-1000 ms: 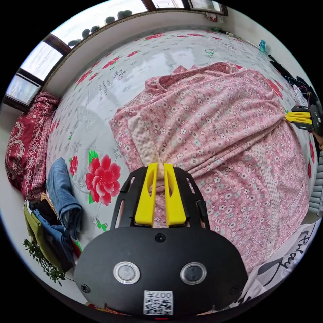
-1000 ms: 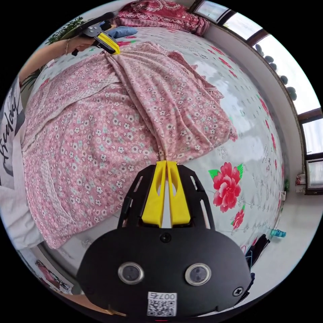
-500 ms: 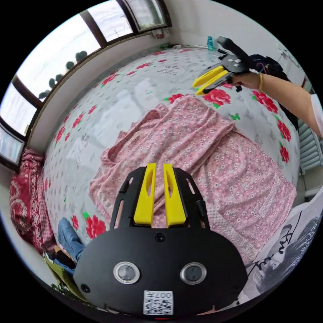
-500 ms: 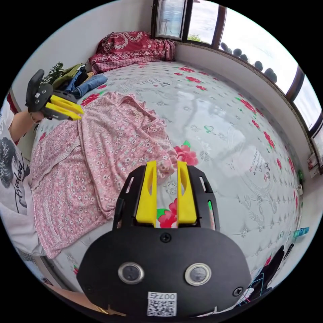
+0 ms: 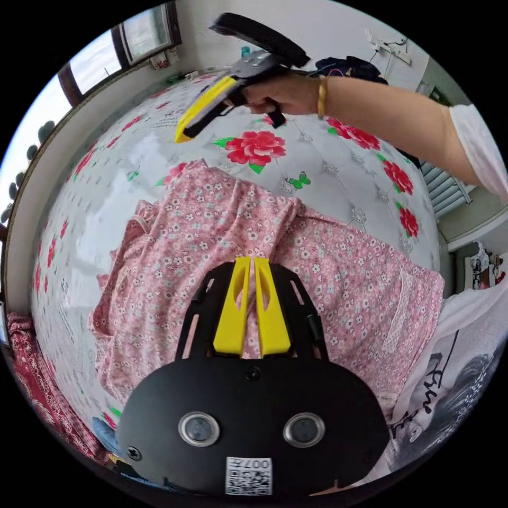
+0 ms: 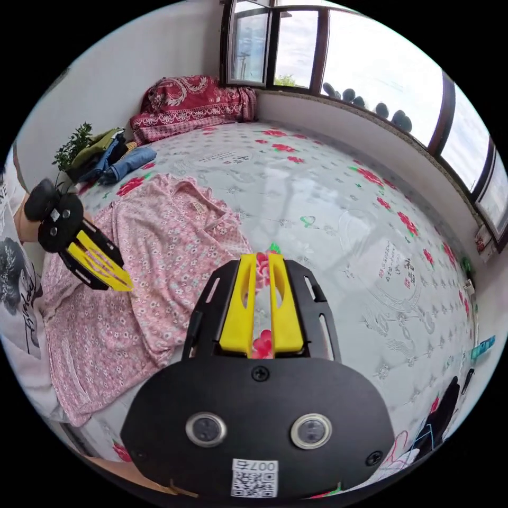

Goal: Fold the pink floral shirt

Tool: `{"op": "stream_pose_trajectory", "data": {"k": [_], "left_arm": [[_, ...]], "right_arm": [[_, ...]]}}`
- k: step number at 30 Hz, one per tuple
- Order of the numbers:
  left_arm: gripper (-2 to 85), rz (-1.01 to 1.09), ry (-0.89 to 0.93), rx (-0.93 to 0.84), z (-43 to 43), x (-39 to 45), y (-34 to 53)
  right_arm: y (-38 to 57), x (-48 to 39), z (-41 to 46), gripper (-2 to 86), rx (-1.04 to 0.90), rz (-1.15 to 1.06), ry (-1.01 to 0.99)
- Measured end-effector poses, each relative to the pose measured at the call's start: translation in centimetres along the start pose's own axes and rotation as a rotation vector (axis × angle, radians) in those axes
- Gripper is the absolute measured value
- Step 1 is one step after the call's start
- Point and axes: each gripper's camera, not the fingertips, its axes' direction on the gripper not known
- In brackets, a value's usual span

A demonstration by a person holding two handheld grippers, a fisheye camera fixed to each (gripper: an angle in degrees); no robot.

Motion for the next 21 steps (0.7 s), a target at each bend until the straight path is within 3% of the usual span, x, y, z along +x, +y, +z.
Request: {"op": "stream_pose_trajectory", "data": {"k": [7,16,21], "left_arm": [[-0.1,-0.005,0.107,0.063,-1.3,-9.1,-8.2],[8.0,0.124,0.151,-0.189,6.6,-10.7,-16.0],[0.0,0.042,0.1,-0.234,7.9,-12.7,-17.2]], "right_arm": [[9.4,-16.9,-1.3,3.0,-0.128,-0.064,0.231],[9.8,-20.1,2.8,2.2,-0.196,-0.063,0.282],[9.1,-20.3,4.3,0.3,-0.216,-0.052,0.284]]}}
